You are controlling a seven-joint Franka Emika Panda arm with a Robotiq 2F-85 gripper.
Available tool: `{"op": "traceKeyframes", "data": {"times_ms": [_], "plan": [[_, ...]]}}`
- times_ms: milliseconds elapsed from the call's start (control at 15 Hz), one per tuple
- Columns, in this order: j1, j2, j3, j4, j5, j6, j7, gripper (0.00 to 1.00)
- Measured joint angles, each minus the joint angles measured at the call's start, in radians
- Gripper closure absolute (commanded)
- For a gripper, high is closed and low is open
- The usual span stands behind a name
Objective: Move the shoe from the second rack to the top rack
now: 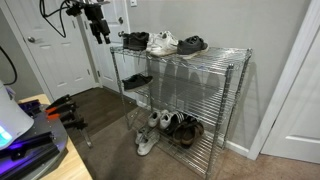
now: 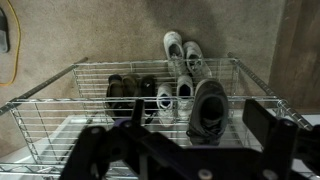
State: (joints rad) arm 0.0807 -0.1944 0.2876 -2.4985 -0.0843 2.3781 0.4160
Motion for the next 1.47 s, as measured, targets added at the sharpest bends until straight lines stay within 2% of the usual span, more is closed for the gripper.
{"op": "traceKeyframes", "data": {"times_ms": [267, 467, 667, 867, 1200, 1467], "plan": [[0.027, 0.167, 0.001, 0.089, -0.066, 0.061, 0.000, 0.00], [0.066, 0.336, -0.020, 0.176, -0.135, 0.155, 0.000, 0.00], [0.125, 0.489, -0.087, 0.259, -0.192, 0.276, 0.000, 0.00], [0.182, 0.602, -0.164, 0.334, -0.201, 0.366, 0.000, 0.00], [0.228, 0.712, -0.227, 0.449, -0.189, 0.383, -0.002, 0.00], [0.223, 0.753, -0.216, 0.507, -0.110, 0.336, -0.067, 0.00]]}}
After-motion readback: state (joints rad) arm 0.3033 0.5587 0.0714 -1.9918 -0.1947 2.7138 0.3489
